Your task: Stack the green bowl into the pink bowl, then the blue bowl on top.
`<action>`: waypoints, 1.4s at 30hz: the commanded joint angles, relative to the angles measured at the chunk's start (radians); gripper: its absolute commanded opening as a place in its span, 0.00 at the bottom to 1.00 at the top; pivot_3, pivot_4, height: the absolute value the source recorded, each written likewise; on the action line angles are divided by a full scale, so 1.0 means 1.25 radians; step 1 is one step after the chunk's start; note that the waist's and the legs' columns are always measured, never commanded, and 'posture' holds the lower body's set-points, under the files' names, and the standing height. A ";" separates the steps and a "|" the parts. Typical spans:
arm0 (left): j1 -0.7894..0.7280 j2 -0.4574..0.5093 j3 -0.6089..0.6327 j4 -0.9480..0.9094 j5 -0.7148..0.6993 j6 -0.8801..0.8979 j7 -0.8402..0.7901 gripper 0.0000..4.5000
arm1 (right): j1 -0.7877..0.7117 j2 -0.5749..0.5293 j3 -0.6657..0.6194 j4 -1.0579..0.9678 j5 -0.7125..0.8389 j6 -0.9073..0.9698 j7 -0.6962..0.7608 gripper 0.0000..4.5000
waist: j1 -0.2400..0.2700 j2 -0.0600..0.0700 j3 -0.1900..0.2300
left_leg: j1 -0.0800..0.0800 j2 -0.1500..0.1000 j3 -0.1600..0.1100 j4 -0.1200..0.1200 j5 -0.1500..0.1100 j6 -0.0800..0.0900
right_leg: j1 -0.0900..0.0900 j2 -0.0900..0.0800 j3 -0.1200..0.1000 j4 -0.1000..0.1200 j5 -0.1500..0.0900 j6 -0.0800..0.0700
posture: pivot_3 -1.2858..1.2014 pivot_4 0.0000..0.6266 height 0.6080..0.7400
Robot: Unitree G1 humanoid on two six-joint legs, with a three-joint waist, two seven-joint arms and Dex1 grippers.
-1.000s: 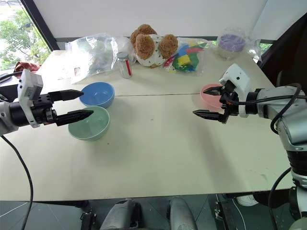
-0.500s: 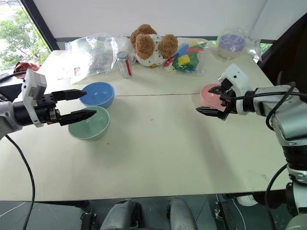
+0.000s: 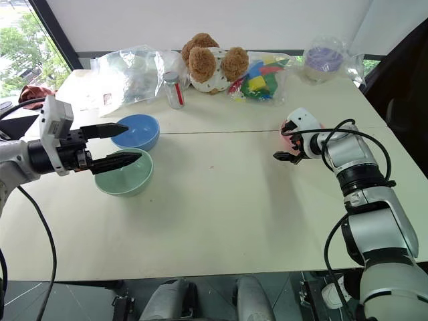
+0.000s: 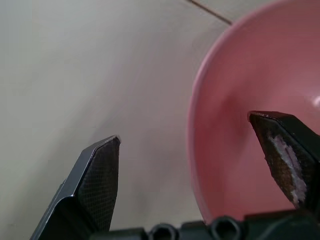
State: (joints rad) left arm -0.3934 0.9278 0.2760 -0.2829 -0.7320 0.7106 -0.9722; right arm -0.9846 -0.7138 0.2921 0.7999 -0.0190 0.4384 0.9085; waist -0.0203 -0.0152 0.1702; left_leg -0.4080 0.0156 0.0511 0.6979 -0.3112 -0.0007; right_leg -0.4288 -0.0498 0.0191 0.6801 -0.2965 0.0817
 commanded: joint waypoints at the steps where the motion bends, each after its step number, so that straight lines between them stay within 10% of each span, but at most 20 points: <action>1: 0.016 0.006 0.039 -0.036 -0.008 -0.006 0.014 1.00 | -0.056 0.010 -0.017 0.078 -0.031 -0.059 -0.004 0.87 | -0.001 0.000 0.000 | 0.000 0.000 0.000 0.000 0.000 0.000 | 0.000 0.000 0.000 0.000 0.000 0.000 | 0.52 0.24 1.00; 9: 0.029 0.012 0.051 -0.048 -0.015 -0.002 0.024 1.00 | -0.101 0.020 -0.021 0.135 -0.070 -0.129 0.015 0.01 | -0.005 0.000 0.000 | 0.000 0.000 0.000 0.000 0.001 -0.002 | 0.000 0.000 0.000 0.000 0.000 0.000 | 0.52 0.24 1.00; 21: 0.041 0.036 0.076 -0.042 -0.016 0.006 0.021 1.00 | 0.083 0.048 0.025 -0.579 0.042 -0.040 0.261 0.01 | -0.019 0.000 0.000 | 0.000 0.001 -0.002 -0.002 0.000 -0.001 | -0.001 0.000 -0.001 0.001 0.000 0.000 | 0.52 0.24 1.00; 32: 0.096 0.053 0.108 -0.075 -0.026 0.021 0.028 1.00 | 0.095 0.123 0.173 -0.573 -0.078 -0.186 0.249 0.01 | -0.012 -0.001 0.000 | 0.000 -0.001 -0.002 0.000 0.000 -0.001 | 0.001 -0.002 -0.002 0.001 0.000 0.000 | 0.52 0.24 1.00; 42: 0.308 0.096 0.195 -0.137 0.026 0.000 -0.021 1.00 | 0.070 0.127 0.073 -0.627 0.029 -0.073 0.301 0.99 | -0.018 0.000 0.000 | 0.001 0.000 -0.002 -0.001 0.001 -0.001 | 0.000 -0.001 -0.002 0.001 0.000 0.000 | 0.52 0.24 1.00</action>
State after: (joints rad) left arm -0.0247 1.0244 0.4622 -0.4376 -0.7255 0.7436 -0.9784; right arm -0.8455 -0.5574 0.4756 0.0883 -0.0665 0.2711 1.2675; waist -0.0431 -0.0158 0.1699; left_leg -0.4071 0.0157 0.0481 0.6968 -0.3105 -0.0019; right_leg -0.4286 -0.0517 0.0168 0.6815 -0.2966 0.0815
